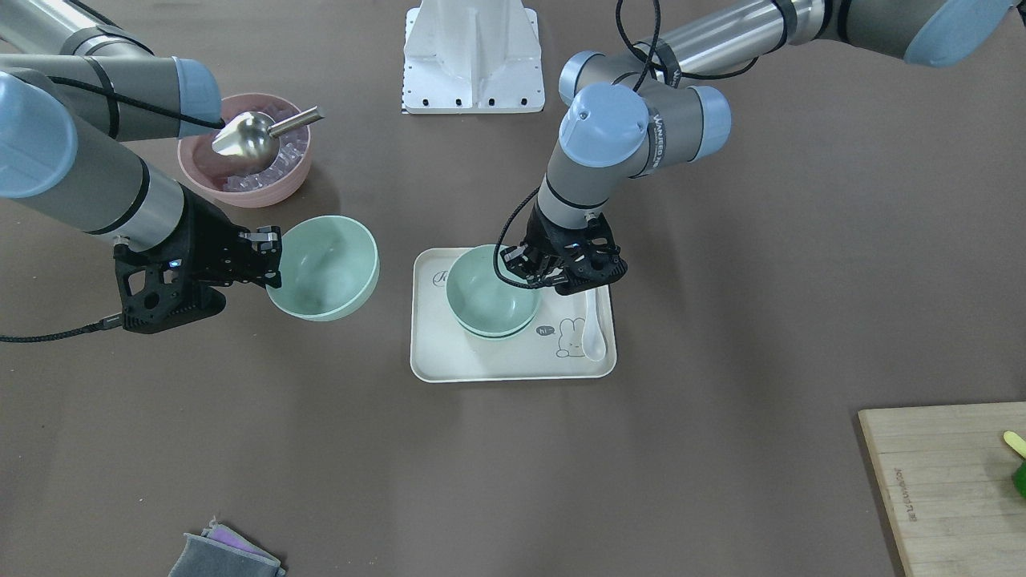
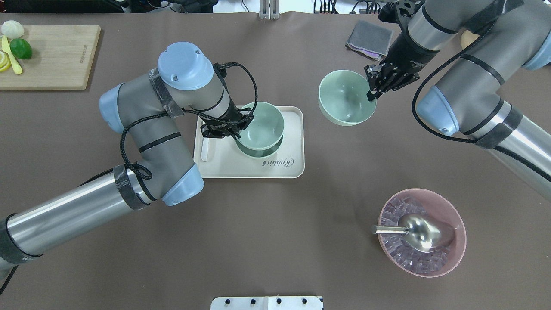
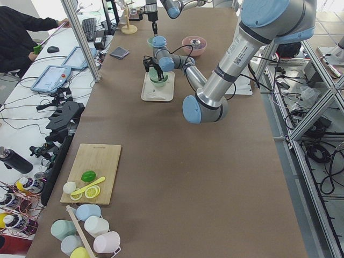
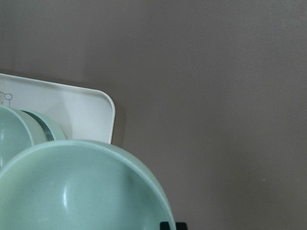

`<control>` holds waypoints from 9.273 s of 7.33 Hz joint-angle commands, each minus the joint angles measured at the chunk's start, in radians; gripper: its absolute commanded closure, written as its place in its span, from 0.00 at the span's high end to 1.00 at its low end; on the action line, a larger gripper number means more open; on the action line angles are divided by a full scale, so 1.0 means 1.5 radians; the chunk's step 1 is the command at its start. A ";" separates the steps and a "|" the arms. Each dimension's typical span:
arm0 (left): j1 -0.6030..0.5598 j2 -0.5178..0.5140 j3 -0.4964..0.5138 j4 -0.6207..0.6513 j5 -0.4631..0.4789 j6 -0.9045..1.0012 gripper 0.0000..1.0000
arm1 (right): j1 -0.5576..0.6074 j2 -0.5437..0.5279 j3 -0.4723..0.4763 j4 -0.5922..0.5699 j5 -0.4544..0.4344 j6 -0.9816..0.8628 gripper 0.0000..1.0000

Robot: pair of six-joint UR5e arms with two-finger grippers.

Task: Stack green bowls together

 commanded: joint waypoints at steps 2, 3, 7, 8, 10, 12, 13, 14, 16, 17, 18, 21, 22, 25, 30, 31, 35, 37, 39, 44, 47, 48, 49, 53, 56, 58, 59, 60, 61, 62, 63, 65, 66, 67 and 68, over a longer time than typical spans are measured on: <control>0.000 -0.007 0.007 0.011 0.004 -0.001 0.00 | -0.001 0.000 -0.001 0.001 -0.006 0.000 0.00; 0.004 -0.006 0.007 0.011 0.006 -0.001 0.00 | -0.002 0.000 -0.001 0.001 -0.006 0.000 0.00; 0.018 -0.004 0.014 0.010 0.022 -0.001 0.00 | -0.002 0.000 0.000 0.001 -0.006 0.000 0.00; 0.018 -0.004 0.014 0.010 0.022 -0.001 0.00 | -0.002 0.000 0.000 0.001 -0.006 0.000 0.00; 0.018 -0.004 0.018 0.006 0.020 -0.001 0.00 | -0.002 0.000 0.000 0.001 -0.006 0.000 0.00; 0.018 -0.004 0.018 0.004 0.020 -0.002 0.00 | -0.002 0.000 0.000 0.001 -0.006 0.000 0.00; 0.018 -0.004 0.018 0.004 0.020 -0.002 0.00 | -0.002 0.000 0.000 0.001 -0.006 0.000 0.00; 0.018 -0.004 0.017 0.003 0.020 -0.002 0.00 | -0.002 0.000 0.000 0.001 -0.006 0.000 0.00; 0.017 -0.005 0.017 -0.006 0.020 -0.002 0.00 | -0.002 0.000 0.000 0.001 -0.006 0.000 0.00; 0.017 -0.004 0.020 -0.008 0.020 -0.003 0.00 | -0.002 0.000 0.000 0.001 -0.006 -0.001 0.00; 0.017 -0.005 0.020 -0.008 0.020 -0.003 0.00 | -0.002 0.000 0.000 0.001 -0.006 0.000 0.00; 0.017 -0.004 0.029 -0.023 0.020 -0.005 0.00 | -0.002 0.000 0.000 0.001 -0.006 0.000 0.00; 0.017 -0.004 0.046 -0.051 0.020 -0.006 0.00 | -0.003 0.000 0.000 0.001 -0.006 0.000 0.00; 0.016 -0.004 0.045 -0.056 0.020 -0.004 0.02 | -0.003 0.000 0.000 0.001 -0.006 0.000 0.00; -0.007 -0.001 0.024 -0.057 0.012 0.000 0.97 | -0.003 0.000 0.004 0.001 -0.005 0.000 0.00; -0.027 0.001 0.012 -0.052 -0.012 0.002 0.97 | -0.005 0.004 0.003 0.001 -0.005 0.000 0.00; -0.115 0.141 -0.170 0.087 -0.067 0.212 0.98 | -0.071 0.111 -0.061 -0.001 -0.077 0.091 0.00; -0.132 0.186 -0.190 0.082 -0.075 0.249 0.98 | -0.102 0.189 -0.135 -0.001 -0.111 0.121 0.00; -0.132 0.186 -0.190 0.082 -0.075 0.249 0.98 | -0.135 0.196 -0.149 -0.001 -0.136 0.123 0.00; -0.136 0.186 -0.188 0.083 -0.075 0.249 0.98 | -0.172 0.195 -0.205 0.070 -0.171 0.163 0.00; -0.135 0.186 -0.186 0.083 -0.074 0.249 0.98 | -0.178 0.194 -0.208 0.071 -0.183 0.163 0.00; -0.135 0.186 -0.185 0.083 -0.074 0.249 0.98 | -0.178 0.194 -0.209 0.071 -0.184 0.163 0.00; -0.134 0.186 -0.184 0.083 -0.074 0.249 0.98 | -0.180 0.194 -0.209 0.071 -0.184 0.163 0.00; -0.134 0.187 -0.183 0.083 -0.074 0.248 0.98 | -0.184 0.194 -0.212 0.072 -0.196 0.164 0.00; -0.133 0.186 -0.182 0.083 -0.074 0.248 0.98 | -0.185 0.194 -0.216 0.086 -0.202 0.165 0.00; -0.133 0.186 -0.181 0.084 -0.074 0.248 0.98 | -0.186 0.194 -0.219 0.093 -0.202 0.165 0.00; -0.133 0.185 -0.178 0.083 -0.074 0.248 0.98 | -0.189 0.192 -0.219 0.096 -0.203 0.165 0.00; -0.133 0.185 -0.177 0.083 -0.074 0.248 0.98 | -0.190 0.191 -0.219 0.097 -0.207 0.165 0.00; -0.133 0.185 -0.173 0.082 -0.074 0.248 0.98 | -0.189 0.191 -0.220 0.096 -0.207 0.165 0.00; -0.133 0.185 -0.173 0.081 -0.074 0.249 0.98 | -0.189 0.191 -0.220 0.096 -0.207 0.165 0.00; -0.134 0.185 -0.172 0.080 -0.073 0.249 0.98 | -0.189 0.191 -0.220 0.096 -0.207 0.165 0.25; -0.134 0.184 -0.171 0.080 -0.073 0.249 0.98 | -0.189 0.191 -0.219 0.097 -0.207 0.165 1.00; -0.134 0.184 -0.171 0.080 -0.074 0.249 0.98 | -0.189 0.193 -0.219 0.097 -0.207 0.166 1.00; -0.136 0.184 -0.172 0.080 -0.074 0.249 0.98 | -0.187 0.195 -0.217 0.097 -0.206 0.167 1.00; -0.147 0.183 -0.173 0.084 -0.076 0.249 0.98 | -0.177 0.195 -0.212 0.096 -0.197 0.166 1.00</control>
